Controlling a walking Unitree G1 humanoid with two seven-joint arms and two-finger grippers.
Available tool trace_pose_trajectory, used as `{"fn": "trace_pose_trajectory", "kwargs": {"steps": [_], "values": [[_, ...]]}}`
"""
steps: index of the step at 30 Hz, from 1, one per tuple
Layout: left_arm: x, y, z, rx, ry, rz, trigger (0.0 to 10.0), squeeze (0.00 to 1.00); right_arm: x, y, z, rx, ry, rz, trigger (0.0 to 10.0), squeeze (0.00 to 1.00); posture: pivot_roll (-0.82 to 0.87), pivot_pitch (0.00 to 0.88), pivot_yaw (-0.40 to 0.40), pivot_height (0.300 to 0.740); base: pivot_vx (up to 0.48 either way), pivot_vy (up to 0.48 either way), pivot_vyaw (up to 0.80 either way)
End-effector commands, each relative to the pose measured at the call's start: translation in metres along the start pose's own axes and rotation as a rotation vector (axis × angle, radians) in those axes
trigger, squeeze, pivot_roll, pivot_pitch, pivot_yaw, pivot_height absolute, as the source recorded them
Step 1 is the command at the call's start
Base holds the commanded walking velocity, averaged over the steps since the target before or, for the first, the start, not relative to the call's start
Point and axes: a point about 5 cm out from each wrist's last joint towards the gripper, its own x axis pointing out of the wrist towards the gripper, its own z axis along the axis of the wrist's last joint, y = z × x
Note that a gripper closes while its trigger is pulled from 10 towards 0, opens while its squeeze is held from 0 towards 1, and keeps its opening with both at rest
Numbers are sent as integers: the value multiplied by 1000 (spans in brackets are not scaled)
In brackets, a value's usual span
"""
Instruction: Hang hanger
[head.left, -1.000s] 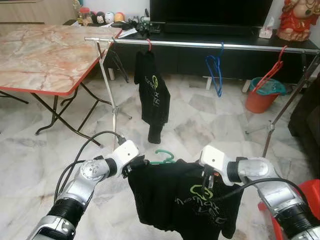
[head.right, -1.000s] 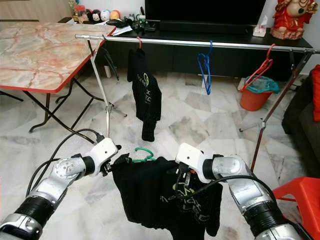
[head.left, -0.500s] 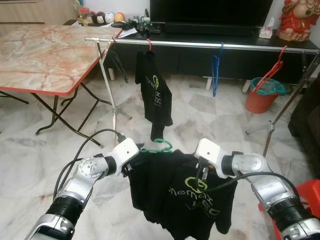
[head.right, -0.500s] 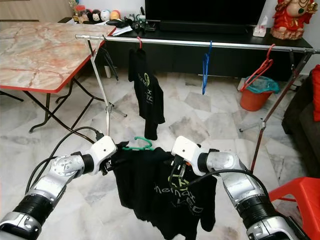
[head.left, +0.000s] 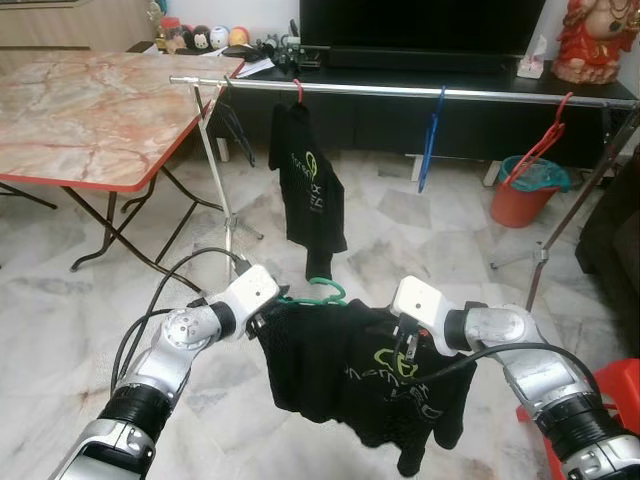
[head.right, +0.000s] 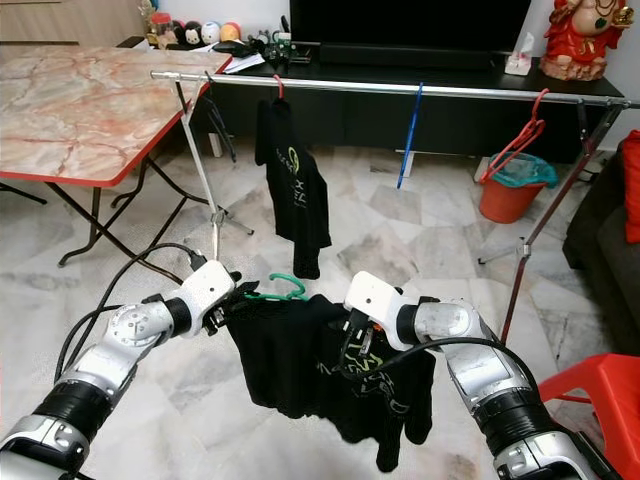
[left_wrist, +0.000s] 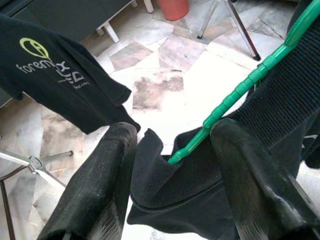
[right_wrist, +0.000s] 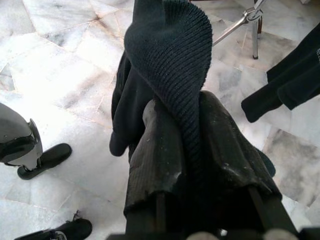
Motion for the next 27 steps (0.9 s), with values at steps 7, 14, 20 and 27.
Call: {"fn": "trace_pose_trajectory", "kwargs": {"steps": [7,14,20,27], "values": [[3,-1,0,18,1,3,10000,0,-4,-2,18,-20,-73,18,10000,0,-113,0,19,740,0,0,0],[6,-4,1,12,-2,-2,10000,0,-5,1,22,-15,-90,50,10000,0,-113,0,18,740,0,0,0],[8,-11,2,-12,-14,-44,10000,0,-5,3,22,-12,-92,65,10000,0,-113,0,18,740,0,0,0],[8,-13,7,-24,-52,-58,10000,0,-3,5,22,-9,-91,93,10000,0,-108,0,15,740,0,0,0]]}}
